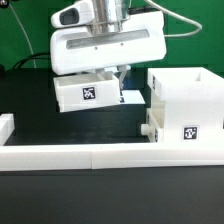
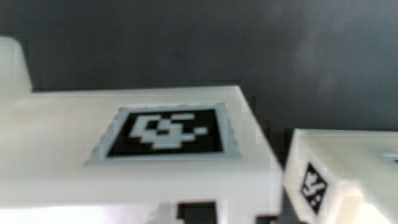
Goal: Assemble drawer
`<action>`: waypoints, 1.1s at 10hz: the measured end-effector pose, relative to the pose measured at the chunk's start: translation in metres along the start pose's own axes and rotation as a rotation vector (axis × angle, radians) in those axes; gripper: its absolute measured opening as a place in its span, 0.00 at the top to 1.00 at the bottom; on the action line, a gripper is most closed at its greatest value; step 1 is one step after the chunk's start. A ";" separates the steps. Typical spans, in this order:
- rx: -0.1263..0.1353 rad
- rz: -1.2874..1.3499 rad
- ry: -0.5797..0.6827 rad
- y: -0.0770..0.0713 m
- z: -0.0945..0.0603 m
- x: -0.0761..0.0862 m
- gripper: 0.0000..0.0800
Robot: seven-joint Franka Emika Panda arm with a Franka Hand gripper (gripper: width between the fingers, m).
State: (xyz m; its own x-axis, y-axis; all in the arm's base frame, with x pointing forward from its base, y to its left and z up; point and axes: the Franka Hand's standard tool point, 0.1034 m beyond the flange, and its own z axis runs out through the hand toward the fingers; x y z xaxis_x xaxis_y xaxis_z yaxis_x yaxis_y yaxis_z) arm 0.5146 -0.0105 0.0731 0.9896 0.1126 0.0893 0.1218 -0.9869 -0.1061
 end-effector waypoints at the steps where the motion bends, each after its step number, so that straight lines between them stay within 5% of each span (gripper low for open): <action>1: 0.000 -0.024 -0.001 0.002 0.000 -0.001 0.95; 5: -0.003 -0.278 -0.004 0.005 0.001 -0.002 0.95; 11: -0.047 -0.921 -0.045 0.016 0.001 0.008 0.95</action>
Offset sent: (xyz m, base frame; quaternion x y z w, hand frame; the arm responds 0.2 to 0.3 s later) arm 0.0000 0.0000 0.0000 0.0000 0.0000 -0.1296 0.9916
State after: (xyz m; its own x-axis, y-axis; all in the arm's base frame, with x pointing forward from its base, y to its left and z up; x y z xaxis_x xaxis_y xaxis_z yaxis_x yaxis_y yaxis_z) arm 0.5244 -0.0252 0.0708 0.5054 0.8592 0.0800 0.8605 -0.5087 0.0278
